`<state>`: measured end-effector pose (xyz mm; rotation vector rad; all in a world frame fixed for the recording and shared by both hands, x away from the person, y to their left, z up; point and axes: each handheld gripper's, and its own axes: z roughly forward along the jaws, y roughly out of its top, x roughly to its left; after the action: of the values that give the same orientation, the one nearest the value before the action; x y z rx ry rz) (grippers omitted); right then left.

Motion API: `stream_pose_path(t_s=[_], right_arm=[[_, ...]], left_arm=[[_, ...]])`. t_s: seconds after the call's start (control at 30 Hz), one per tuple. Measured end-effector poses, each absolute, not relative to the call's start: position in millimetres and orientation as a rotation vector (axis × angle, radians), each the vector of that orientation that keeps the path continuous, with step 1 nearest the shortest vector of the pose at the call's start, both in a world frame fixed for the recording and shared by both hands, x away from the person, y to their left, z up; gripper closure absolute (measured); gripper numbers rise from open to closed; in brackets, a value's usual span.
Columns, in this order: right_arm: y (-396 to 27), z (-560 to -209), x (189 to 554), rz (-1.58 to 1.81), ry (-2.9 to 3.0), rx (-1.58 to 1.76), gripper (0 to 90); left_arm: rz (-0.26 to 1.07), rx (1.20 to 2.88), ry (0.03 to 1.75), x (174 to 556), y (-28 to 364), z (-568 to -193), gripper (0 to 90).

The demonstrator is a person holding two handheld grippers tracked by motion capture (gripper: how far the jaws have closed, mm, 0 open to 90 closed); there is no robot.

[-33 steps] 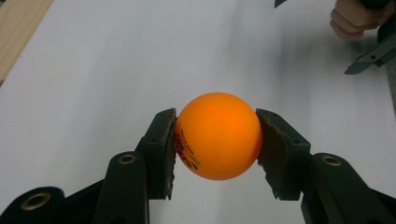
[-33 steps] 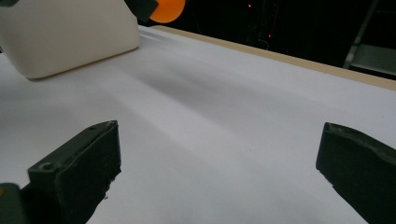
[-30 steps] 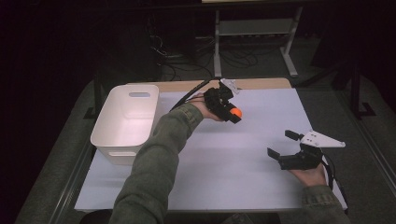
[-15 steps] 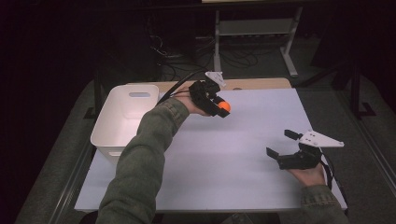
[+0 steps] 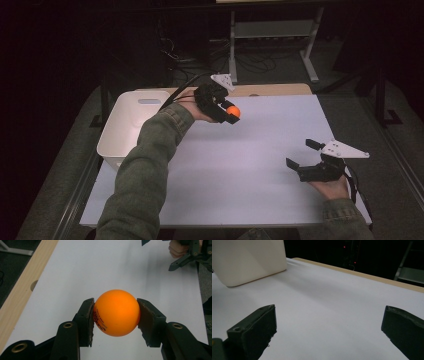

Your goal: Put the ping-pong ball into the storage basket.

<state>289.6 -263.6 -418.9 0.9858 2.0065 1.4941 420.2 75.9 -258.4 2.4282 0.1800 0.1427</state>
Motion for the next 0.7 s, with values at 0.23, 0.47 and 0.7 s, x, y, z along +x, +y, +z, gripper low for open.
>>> stream_pose_path(t_s=[0.23, 0.47, 0.7], right_arm=[[-263.1, -419.4, 290.9, 1.483, 2.014, 0.982, 0.0], [-264.3, -419.4, 290.9, 1.474, 2.012, 0.984, 0.0], [-263.9, -419.4, 289.8, 1.469, 2.018, 0.984, 0.0]], left_arm=[[0.154, 2.458, 0.161, 412.2, 83.9, -253.7, 50.4], [0.157, 2.461, 0.167, 407.8, 98.5, -249.2, 50.4], [0.159, 2.455, 0.202, 405.5, 113.1, -246.8, 50.4]])
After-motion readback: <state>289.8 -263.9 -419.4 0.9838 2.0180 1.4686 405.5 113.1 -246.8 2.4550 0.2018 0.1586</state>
